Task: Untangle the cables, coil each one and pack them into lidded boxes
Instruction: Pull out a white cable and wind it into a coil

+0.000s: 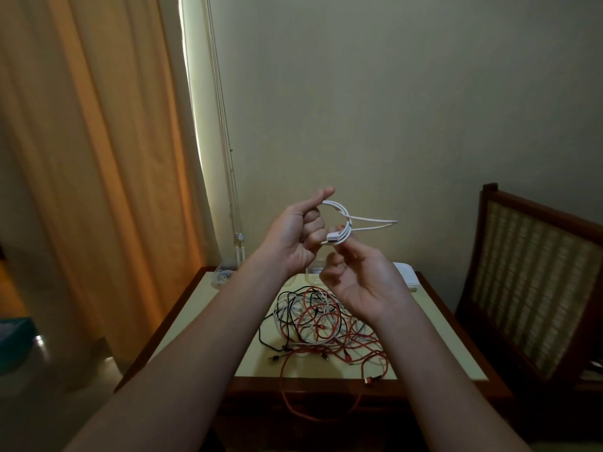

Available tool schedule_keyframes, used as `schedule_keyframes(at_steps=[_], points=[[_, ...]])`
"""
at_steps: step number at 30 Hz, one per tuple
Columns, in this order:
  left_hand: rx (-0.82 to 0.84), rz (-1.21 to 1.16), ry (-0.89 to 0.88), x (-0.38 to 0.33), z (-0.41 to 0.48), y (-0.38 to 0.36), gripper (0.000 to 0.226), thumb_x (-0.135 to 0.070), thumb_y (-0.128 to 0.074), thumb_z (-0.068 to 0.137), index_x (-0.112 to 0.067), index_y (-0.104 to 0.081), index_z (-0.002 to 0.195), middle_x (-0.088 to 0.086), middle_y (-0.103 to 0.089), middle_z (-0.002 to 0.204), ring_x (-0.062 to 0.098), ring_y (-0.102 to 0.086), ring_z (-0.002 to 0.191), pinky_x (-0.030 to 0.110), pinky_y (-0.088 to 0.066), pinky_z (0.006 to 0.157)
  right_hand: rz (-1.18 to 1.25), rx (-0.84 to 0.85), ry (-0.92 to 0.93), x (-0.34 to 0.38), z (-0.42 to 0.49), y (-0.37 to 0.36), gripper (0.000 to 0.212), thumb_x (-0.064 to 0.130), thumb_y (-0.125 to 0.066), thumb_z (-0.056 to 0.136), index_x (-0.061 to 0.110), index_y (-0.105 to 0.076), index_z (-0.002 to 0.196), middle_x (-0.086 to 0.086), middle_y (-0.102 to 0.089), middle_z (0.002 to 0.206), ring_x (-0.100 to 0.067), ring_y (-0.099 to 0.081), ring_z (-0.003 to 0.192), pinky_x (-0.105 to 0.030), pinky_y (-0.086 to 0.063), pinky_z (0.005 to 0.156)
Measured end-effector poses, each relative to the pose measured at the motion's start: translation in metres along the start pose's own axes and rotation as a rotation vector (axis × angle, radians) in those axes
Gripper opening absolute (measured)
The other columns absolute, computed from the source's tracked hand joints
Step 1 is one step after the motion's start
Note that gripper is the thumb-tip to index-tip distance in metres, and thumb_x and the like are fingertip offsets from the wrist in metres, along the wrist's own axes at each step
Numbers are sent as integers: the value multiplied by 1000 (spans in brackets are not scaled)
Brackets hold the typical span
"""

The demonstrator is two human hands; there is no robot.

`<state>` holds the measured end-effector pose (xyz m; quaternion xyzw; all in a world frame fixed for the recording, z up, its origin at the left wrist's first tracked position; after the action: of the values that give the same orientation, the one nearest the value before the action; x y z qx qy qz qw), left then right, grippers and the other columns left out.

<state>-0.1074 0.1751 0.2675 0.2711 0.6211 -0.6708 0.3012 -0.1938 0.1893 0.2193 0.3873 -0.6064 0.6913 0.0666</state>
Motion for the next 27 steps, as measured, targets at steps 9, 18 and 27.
schedule_keyframes(at_steps=[9,18,27], points=[[-141,354,-224,21,5,17,16,-22,-58,100,-10,-68,103,-7,-26,49,7,-25,39,18,-26,35,10,-82,94,9,-8,4,26,13,-53,100,3,-65,121,2,-44,67,-7,-33,49,-18,-31,38],[-13,766,-127,18,4,30,22,-21,-47,105,-11,-64,95,2,-66,74,13,-64,58,23,-48,50,-468,-121,109,34,-2,20,24,14,-43,107,1,-62,110,1,-41,70,-4,-30,43,-17,-28,34],[57,353,143,26,3,18,23,-8,-47,101,-2,-60,119,-8,-24,50,3,-19,35,15,-16,35,-746,-98,177,30,0,27,21,9,-49,105,-4,-62,115,-6,-64,83,-9,-38,52,-22,-42,45]])
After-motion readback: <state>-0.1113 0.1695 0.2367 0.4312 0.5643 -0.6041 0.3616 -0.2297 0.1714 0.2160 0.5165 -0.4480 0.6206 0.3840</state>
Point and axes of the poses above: each hand's wrist, its own z-axis towards the middle knuckle, its own y-axis out of the back of the hand, x = y × z, the point moved 6 cm from there along z, towards the middle knuckle
